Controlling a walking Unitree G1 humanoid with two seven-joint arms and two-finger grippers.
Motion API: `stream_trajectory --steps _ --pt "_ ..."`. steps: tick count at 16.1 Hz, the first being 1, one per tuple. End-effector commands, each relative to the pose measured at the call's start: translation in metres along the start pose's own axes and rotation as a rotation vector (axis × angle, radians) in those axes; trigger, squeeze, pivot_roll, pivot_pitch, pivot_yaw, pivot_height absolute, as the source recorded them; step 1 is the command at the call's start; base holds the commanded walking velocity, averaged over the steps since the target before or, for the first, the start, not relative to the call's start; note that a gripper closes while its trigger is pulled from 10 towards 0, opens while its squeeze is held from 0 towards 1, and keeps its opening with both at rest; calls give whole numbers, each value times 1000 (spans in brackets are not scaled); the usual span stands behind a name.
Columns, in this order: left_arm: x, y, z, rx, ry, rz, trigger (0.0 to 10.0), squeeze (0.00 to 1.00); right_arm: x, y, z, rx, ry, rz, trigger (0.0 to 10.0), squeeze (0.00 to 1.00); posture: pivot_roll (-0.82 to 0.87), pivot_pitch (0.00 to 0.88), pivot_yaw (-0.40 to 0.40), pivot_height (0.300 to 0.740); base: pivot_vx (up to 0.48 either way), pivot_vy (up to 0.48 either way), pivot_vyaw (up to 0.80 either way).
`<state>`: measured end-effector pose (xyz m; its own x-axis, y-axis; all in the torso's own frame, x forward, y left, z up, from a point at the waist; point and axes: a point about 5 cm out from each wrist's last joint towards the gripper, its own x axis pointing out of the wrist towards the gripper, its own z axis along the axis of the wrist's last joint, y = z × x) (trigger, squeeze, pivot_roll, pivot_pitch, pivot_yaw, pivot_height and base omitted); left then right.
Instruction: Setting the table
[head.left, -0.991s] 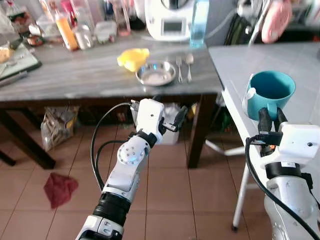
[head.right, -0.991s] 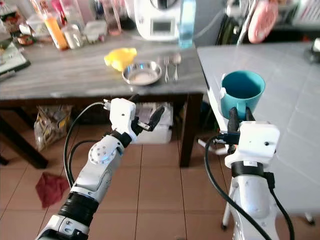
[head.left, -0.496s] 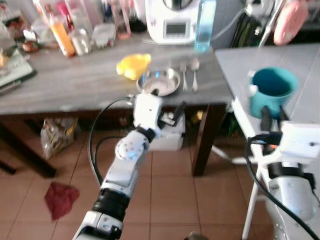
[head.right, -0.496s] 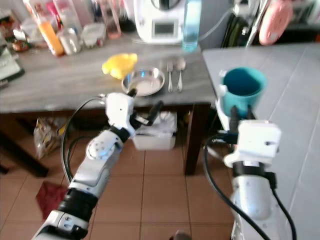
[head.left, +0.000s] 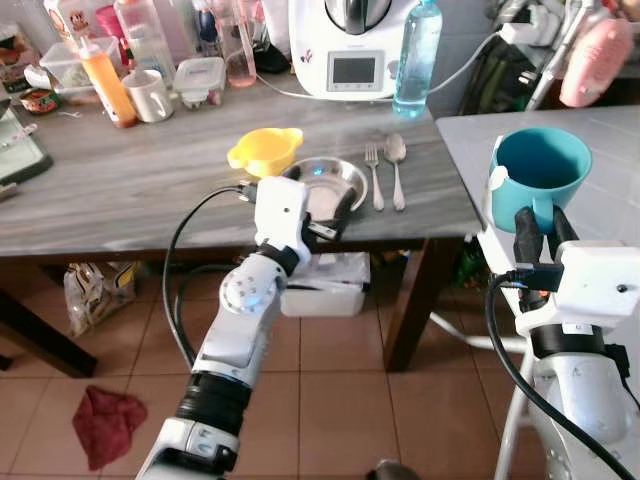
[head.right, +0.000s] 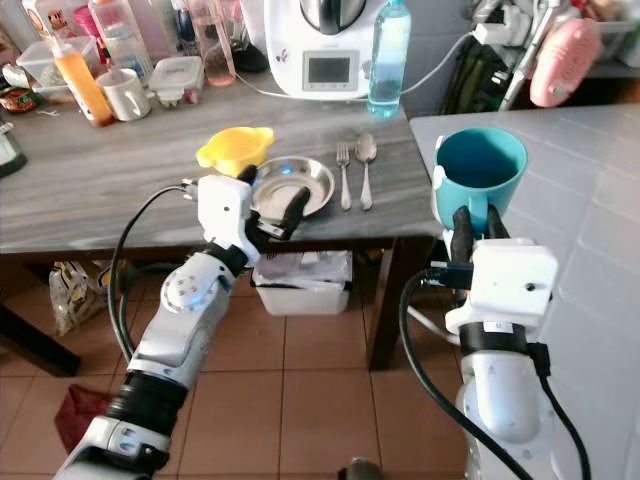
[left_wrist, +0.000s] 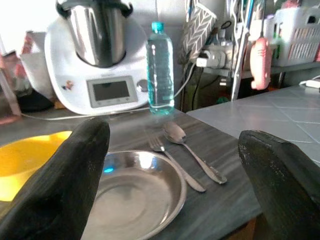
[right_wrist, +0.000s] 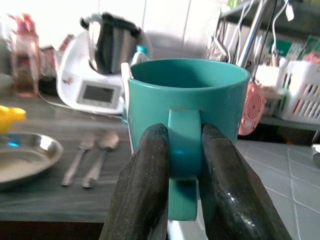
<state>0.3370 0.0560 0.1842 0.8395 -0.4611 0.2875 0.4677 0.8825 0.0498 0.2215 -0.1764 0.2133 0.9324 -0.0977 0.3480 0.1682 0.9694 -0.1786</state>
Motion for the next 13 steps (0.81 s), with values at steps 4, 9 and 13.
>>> stream_trajectory --steps 4,9,13 --pt "2 4 7 13 -22 13 10000 0 -2 3 8 4 -35 14 10000 0 -62 127 24 714 379 0 287" --pt "2 4 7 13 -24 17 10000 0 -1 4 8 13 -33 16 10000 0 -56 125 25 714 371 0 196" --pt "2 3 8 11 -25 14 10000 0 -1 5 8 3 -35 18 10000 0 -58 125 24 714 351 0 0"
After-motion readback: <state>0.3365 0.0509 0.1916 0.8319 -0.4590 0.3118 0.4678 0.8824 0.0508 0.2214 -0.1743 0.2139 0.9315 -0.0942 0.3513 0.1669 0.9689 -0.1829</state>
